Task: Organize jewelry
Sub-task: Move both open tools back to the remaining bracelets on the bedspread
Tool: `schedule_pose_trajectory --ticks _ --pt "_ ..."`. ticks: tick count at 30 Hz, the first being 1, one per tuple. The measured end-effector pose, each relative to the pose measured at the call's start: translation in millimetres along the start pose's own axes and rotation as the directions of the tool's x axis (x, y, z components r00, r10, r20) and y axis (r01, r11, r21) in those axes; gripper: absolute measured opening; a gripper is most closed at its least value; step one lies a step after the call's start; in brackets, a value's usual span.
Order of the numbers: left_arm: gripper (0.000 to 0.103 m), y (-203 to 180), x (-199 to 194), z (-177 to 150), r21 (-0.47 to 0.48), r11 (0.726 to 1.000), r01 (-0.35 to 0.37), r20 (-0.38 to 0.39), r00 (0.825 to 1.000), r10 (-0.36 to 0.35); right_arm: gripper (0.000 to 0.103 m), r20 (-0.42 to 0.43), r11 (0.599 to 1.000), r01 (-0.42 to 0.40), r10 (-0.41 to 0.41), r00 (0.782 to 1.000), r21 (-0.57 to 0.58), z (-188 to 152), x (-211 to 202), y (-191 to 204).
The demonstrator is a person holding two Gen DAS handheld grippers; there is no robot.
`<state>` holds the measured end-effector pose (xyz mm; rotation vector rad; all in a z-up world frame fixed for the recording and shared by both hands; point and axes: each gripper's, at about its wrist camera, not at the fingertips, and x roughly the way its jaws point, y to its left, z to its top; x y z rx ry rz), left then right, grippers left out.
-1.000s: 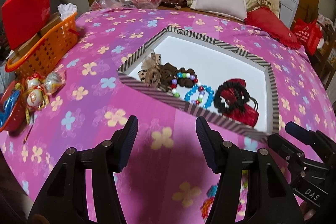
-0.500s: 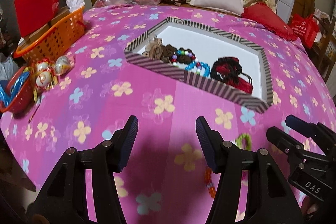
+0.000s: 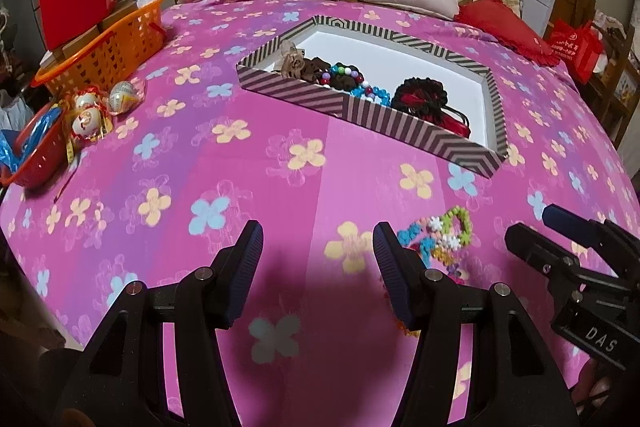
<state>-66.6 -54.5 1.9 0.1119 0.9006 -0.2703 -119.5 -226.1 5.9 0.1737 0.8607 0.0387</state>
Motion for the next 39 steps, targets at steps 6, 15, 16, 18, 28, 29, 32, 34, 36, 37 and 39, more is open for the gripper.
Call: schedule_pose_trajectory --ticks 6,15,16,18,28,29,32,34,36,37,39 --pt "0.057 -0.9 1.2 -7.5 0.000 1.000 -0.005 -0.010 1.000 0.005 0.063 -0.010 1.000 -0.001 0.001 1.000 -0.013 -4.5 2.0 1.3" --pt "0.057 1.5 9.5 -14.2 -0.004 1.000 -0.008 -0.035 0.999 0.008 0.063 -0.028 1.000 0.004 -0.004 1.000 -0.011 -9.7 11.9 -3.0" --pt "0.057 2.3 10.9 -14.5 -0.005 1.000 -0.006 -0.038 0.999 0.006 0.063 -0.030 1.000 0.005 -0.005 1.000 -0.011 -10.0 13.0 -3.8" --pt "0.057 5.2 14.2 -15.3 -0.012 1.000 0.000 -0.046 0.999 0.000 0.063 -0.037 1.000 0.002 -0.003 0.999 -0.011 -10.8 15.5 -5.4" --pt "0.057 19.9 30.1 -18.4 -0.057 0.998 0.015 -0.097 0.995 -0.021 0.063 -0.053 0.998 -0.003 0.000 0.999 -0.056 -8.3 29.7 1.2" --pt "0.057 20.3 30.7 -18.4 -0.059 0.998 0.017 -0.099 0.995 -0.023 0.063 -0.053 0.999 0.004 -0.007 0.999 -0.053 -6.4 32.2 0.2" --pt "0.057 20.1 31.2 -19.3 -0.060 0.998 0.033 -0.105 0.994 -0.040 0.063 -0.069 0.999 -0.001 -0.002 0.998 -0.040 -2.5 40.7 -3.7" --pt "0.057 18.9 31.6 -19.6 -0.057 0.997 0.053 -0.111 0.992 -0.059 0.063 -0.082 0.999 0.006 -0.009 0.997 -0.046 0.5 48.4 -4.6" --pt "0.057 17.2 31.6 -19.8 -0.051 0.996 0.073 -0.116 0.990 -0.079 0.058 -0.089 0.998 0.018 -0.023 0.996 -0.063 4.3 55.1 -4.7" --pt "0.057 15.5 31.5 -20.4 -0.046 0.996 0.082 -0.119 0.989 -0.086 0.051 -0.092 0.997 0.022 -0.028 0.995 -0.068 5.6 57.8 -5.2" --pt "0.057 12.7 31.5 -21.2 -0.037 0.995 0.097 -0.128 0.987 -0.101 0.046 -0.105 0.997 0.026 -0.034 0.994 -0.079 8.2 65.3 -6.4"
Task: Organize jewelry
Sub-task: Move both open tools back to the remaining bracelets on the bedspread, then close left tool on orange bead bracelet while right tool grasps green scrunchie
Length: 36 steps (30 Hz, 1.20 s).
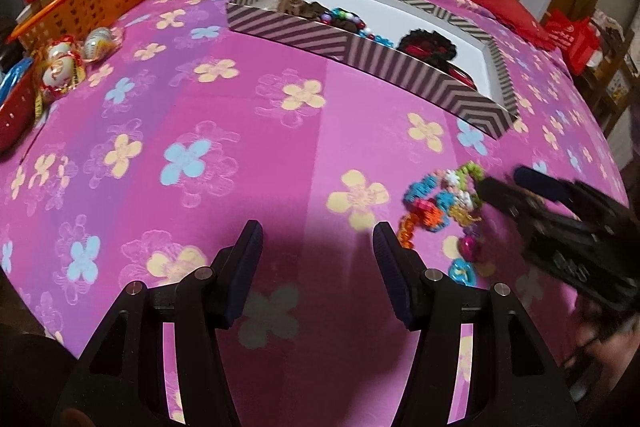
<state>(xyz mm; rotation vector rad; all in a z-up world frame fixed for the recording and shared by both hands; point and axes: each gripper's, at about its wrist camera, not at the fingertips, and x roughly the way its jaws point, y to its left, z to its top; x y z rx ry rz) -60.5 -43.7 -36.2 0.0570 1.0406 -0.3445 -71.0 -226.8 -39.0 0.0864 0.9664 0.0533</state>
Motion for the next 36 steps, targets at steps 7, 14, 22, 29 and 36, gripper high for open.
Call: schedule_pose_trajectory --ticks 7,14,22,29,36 --pt "0.057 -10.0 3.3 -4.0 0.038 0.998 0.044 -0.034 0.999 -0.042 0.037 0.019 0.994 0.104 -0.104 0.994 -0.023 -0.9 2.5 -12.7" --pt "0.064 -27.1 9.5 -4.3 0.075 0.996 0.047 -0.041 0.998 -0.044 0.042 0.036 0.998 0.061 -0.061 0.997 0.015 -3.4 -0.8 -21.4" --pt "0.065 -33.8 14.0 -0.8 0.095 0.994 0.050 -0.044 0.998 -0.046 0.049 0.039 0.999 0.052 -0.052 0.998 0.000 -2.9 0.9 -16.2" --pt "0.065 -48.1 15.1 -2.6 0.145 0.987 0.070 -0.049 0.997 -0.063 0.050 0.048 0.998 0.065 -0.064 0.997 -0.008 -1.1 3.0 -14.1" --pt "0.012 -44.0 16.5 1.7 0.151 0.988 0.033 -0.027 0.999 -0.030 0.022 0.066 0.999 0.052 -0.051 0.997 -0.011 -1.3 2.2 -14.2"
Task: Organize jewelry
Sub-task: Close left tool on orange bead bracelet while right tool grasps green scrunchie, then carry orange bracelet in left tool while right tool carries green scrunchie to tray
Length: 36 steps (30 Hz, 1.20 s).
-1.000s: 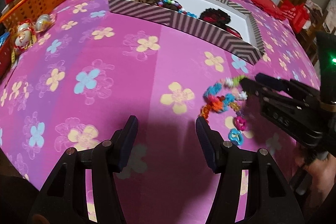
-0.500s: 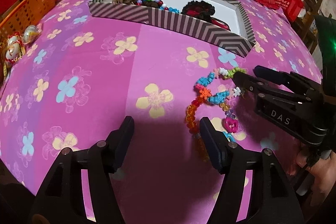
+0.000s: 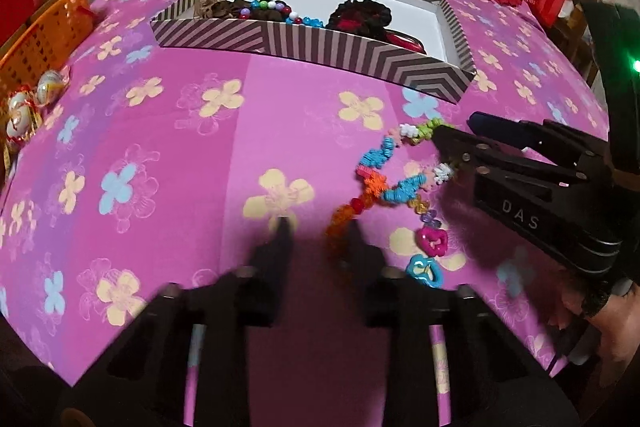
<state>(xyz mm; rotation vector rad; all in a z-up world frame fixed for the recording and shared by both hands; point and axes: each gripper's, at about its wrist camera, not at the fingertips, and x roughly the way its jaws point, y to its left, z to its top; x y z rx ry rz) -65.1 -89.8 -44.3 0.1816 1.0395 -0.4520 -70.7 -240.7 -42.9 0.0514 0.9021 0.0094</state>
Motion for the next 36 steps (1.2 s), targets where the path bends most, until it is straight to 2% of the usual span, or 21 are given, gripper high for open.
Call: schedule_pose_trajectory --ticks 3,12,19,36 --pt "0.008 9.2 -0.6 -0.6 -0.035 0.999 0.028 -0.006 1.000 -0.028 0.011 0.001 0.999 -0.039 0.039 0.999 0.033 -0.2 -1.9 -3.4" --pt "0.008 26.0 -11.8 -2.4 -0.099 0.995 0.007 0.015 1.000 -0.006 0.011 0.083 0.992 -0.112 0.107 0.991 0.056 7.6 -36.6 1.8" --pt "0.008 28.5 -22.5 -4.8 -0.089 0.996 -0.007 0.048 0.999 0.011 0.011 0.053 0.991 -0.110 0.106 0.993 0.076 1.9 -36.0 -4.9" --pt "0.008 30.3 -25.3 -6.7 -0.096 0.995 -0.035 0.057 0.998 0.041 0.011 0.107 0.982 -0.175 0.166 0.980 0.077 9.2 -62.0 3.7"
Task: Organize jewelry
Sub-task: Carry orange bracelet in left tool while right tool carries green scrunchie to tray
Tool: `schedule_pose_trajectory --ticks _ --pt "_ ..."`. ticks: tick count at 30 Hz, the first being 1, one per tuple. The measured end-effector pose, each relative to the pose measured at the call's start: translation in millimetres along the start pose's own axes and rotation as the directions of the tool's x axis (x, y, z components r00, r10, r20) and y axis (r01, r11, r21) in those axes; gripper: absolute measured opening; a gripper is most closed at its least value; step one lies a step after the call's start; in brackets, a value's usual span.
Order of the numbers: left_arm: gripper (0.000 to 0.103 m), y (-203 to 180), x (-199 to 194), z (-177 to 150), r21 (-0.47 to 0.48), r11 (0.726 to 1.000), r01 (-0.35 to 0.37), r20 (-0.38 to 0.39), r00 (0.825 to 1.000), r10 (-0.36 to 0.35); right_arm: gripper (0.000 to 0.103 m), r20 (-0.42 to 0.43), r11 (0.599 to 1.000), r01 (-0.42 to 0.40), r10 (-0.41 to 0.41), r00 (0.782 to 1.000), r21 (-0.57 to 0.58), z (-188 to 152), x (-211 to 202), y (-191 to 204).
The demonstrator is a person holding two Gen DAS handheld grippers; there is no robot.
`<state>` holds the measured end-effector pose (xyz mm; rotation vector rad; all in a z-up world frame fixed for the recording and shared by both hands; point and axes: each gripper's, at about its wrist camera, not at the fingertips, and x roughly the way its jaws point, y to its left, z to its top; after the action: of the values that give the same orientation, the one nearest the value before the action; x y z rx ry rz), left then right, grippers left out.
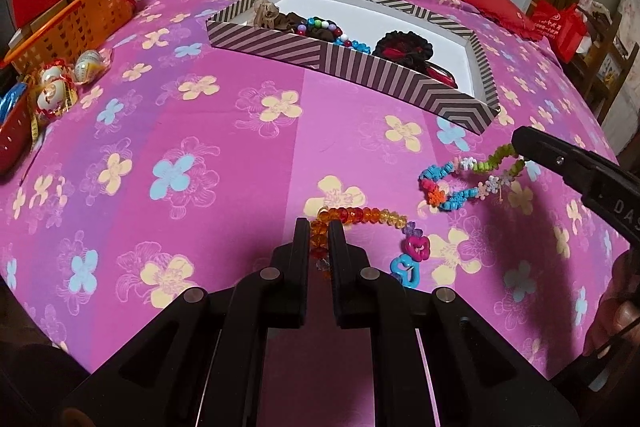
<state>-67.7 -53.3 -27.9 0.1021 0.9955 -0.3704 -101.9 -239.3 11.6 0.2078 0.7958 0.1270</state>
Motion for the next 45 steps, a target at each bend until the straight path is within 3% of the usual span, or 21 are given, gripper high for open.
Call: schedule_pose_trajectory --ticks 14,32,45 --pt "0.008 5.7 0.0 2.8 -0.026 1.000 0.009 -0.003 1.000 -0.009 0.011 0.036 0.994 -0.098 0.097 0.995 0.040 14.4 -23.9 3.3" --pt "0.008 17.1 -21.9 18.2 -0.068 0.995 0.078 0.034 0.997 -0.075 0.011 0.062 0.994 -0.105 0.104 0.993 0.013 27.0 -38.0 10.8" --pt "0.008 22.1 -46.0 47.7 -0.045 0.998 0.051 0.099 0.994 -0.046 0.011 0.064 0.995 -0.101 0.101 0.993 -0.010 37.9 -37.6 16.2"
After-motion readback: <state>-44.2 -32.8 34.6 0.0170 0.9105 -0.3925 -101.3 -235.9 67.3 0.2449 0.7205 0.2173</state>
